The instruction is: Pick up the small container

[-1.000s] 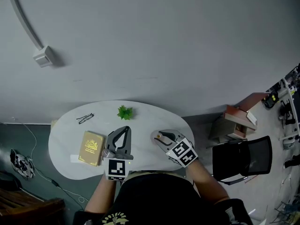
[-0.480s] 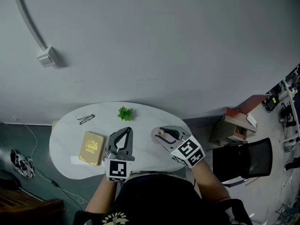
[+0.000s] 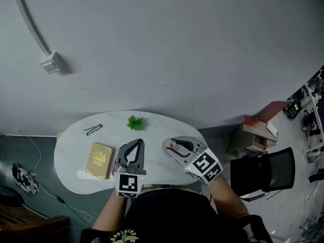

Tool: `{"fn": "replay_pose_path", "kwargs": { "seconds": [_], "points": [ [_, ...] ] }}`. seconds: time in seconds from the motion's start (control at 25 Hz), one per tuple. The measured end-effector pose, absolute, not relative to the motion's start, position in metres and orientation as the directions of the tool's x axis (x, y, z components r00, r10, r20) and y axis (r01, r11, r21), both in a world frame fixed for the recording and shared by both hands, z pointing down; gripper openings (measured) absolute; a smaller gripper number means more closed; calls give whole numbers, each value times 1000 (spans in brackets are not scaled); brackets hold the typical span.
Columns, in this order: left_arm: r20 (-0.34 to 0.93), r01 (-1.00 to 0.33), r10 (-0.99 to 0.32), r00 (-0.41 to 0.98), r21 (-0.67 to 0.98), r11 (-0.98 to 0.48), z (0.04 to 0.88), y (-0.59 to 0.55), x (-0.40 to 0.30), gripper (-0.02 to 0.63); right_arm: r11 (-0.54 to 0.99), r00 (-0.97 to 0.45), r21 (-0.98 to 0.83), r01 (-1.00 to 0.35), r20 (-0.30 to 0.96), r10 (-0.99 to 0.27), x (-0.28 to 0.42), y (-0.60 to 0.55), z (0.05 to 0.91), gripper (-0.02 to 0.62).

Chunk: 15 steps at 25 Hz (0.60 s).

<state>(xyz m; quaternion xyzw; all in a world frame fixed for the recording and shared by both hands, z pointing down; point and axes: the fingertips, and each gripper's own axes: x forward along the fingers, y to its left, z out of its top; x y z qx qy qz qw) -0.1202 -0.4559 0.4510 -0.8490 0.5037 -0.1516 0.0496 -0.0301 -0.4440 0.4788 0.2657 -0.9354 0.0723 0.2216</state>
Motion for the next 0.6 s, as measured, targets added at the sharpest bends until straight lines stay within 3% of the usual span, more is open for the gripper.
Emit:
{"fn": "replay_pose_path", "kwargs": {
  "seconds": [0.6],
  "points": [
    [218, -830, -862, 458, -242, -503, 452, -449, -112, 5, 854, -766, -29, -519, 458, -450, -25, -434, 487, 147]
  ]
}}
